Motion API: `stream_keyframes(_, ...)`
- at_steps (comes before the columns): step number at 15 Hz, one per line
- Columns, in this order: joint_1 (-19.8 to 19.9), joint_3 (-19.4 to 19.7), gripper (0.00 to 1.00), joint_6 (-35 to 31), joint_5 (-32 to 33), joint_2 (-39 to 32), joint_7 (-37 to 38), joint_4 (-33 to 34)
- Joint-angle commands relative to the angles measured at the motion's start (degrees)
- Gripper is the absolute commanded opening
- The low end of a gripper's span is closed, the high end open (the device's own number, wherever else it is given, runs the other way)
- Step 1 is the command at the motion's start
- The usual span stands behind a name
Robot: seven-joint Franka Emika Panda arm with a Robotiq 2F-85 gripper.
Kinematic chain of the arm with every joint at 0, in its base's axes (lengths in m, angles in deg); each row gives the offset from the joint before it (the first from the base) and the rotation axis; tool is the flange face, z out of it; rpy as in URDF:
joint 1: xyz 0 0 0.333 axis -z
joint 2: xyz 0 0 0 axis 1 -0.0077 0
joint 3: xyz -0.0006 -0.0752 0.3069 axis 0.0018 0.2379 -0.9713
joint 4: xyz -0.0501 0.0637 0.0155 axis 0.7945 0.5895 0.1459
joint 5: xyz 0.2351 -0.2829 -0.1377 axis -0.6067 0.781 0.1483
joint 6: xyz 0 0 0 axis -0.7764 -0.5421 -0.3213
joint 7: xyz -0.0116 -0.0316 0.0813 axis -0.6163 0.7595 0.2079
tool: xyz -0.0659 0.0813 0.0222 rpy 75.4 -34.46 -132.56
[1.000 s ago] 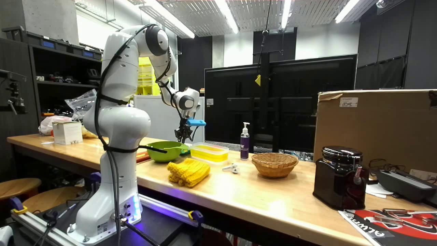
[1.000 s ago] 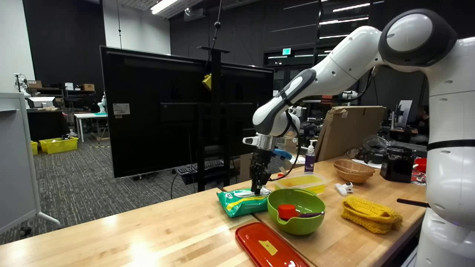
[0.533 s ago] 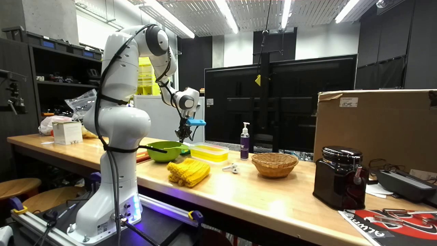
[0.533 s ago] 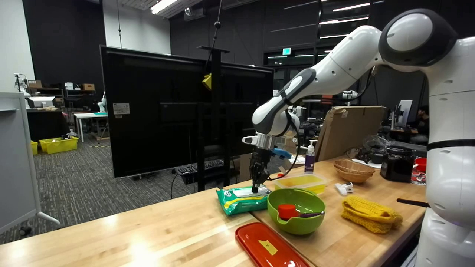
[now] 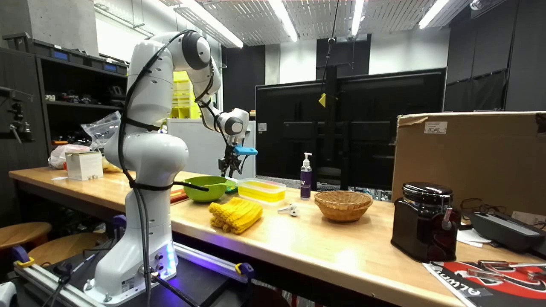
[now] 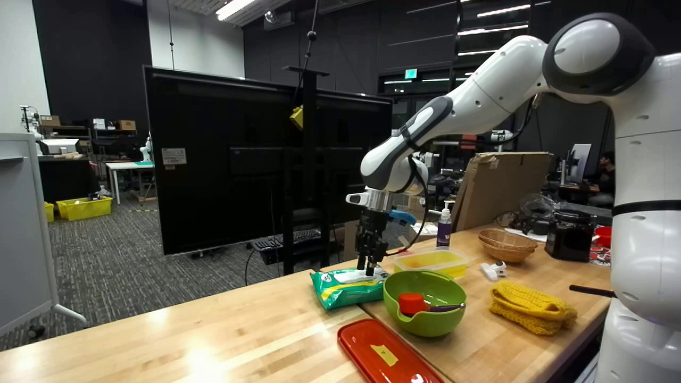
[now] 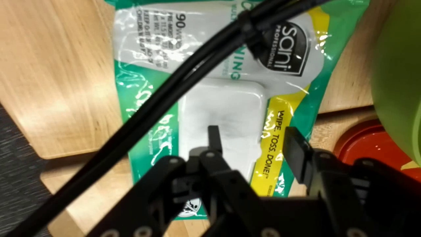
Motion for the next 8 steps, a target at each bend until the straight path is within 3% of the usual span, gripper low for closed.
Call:
stream_keyframes(1, -0.03, 0.17, 0.84, 3.68, 2.22, 0.52, 0.87, 2.19)
stream_keyframes(3, -0.14, 0.3, 0.98, 5.43, 3.41, 0.69, 1.47, 3.31)
stream_keyframes(8, -0.29, 0.2, 1.0, 6.0, 3.57, 0.49, 2.32, 4.95)
